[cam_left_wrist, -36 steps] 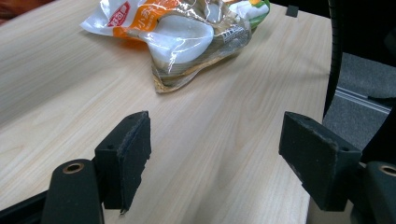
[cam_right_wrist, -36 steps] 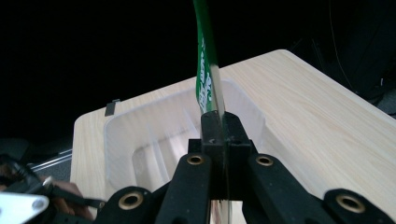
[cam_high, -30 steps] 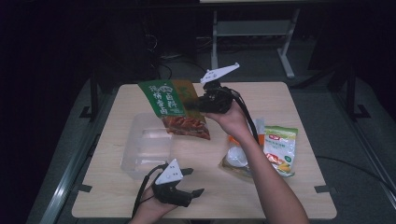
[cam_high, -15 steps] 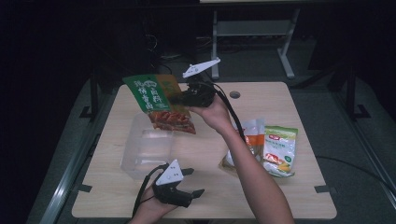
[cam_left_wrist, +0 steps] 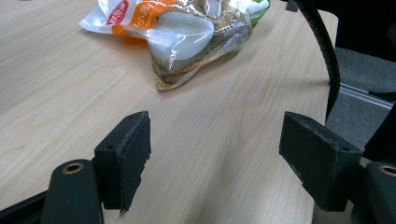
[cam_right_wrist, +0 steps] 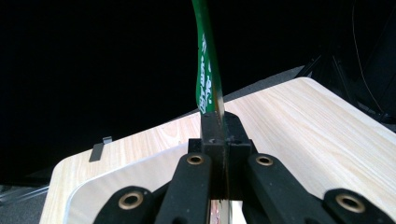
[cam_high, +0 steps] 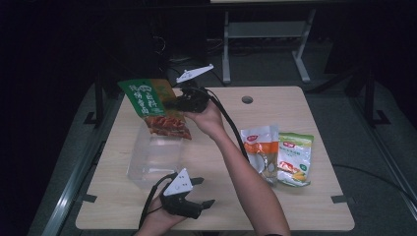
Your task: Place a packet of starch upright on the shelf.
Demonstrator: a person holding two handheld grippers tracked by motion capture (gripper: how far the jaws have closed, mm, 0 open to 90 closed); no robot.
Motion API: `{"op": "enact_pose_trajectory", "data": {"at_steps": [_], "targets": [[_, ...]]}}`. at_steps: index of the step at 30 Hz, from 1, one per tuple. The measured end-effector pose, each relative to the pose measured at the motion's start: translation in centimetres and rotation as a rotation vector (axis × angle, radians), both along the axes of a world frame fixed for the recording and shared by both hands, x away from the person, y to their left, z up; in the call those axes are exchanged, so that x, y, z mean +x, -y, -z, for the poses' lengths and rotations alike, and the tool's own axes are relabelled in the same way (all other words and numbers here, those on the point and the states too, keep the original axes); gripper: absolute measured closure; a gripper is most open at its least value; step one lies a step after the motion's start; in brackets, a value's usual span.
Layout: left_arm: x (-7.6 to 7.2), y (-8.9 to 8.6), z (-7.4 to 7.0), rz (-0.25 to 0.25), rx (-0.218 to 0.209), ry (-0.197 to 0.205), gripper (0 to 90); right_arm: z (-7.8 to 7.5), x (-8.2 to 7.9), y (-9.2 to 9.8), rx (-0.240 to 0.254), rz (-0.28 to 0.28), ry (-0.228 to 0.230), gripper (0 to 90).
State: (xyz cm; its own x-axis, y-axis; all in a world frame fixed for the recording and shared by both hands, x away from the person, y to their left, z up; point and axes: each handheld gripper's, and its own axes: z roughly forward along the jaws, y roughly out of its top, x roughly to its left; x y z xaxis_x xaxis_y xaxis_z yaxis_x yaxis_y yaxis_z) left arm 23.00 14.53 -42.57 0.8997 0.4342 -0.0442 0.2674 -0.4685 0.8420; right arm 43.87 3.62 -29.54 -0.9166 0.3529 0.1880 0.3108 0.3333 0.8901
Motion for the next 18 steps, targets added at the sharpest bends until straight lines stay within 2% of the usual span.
{"op": "enact_pose_trajectory", "data": {"at_steps": [8, 12, 18], "targets": [[-0.1, 0.0, -0.1, -0.005, -0.006, 0.000, 24.7, 1.6, 0.6, -1.5, 0.010, 0.007, -0.021, 90.0], [-0.1, -0.1, -0.1, -0.006, 0.002, 0.005, 24.7, 2.5, 0.8, -1.8, 0.035, 0.013, -0.034, 90.0], [-0.1, 0.0, -0.1, -0.004, 0.006, 0.008, 24.7, 3.7, 1.0, -2.1, 0.040, 0.024, -0.047, 90.0]]}}
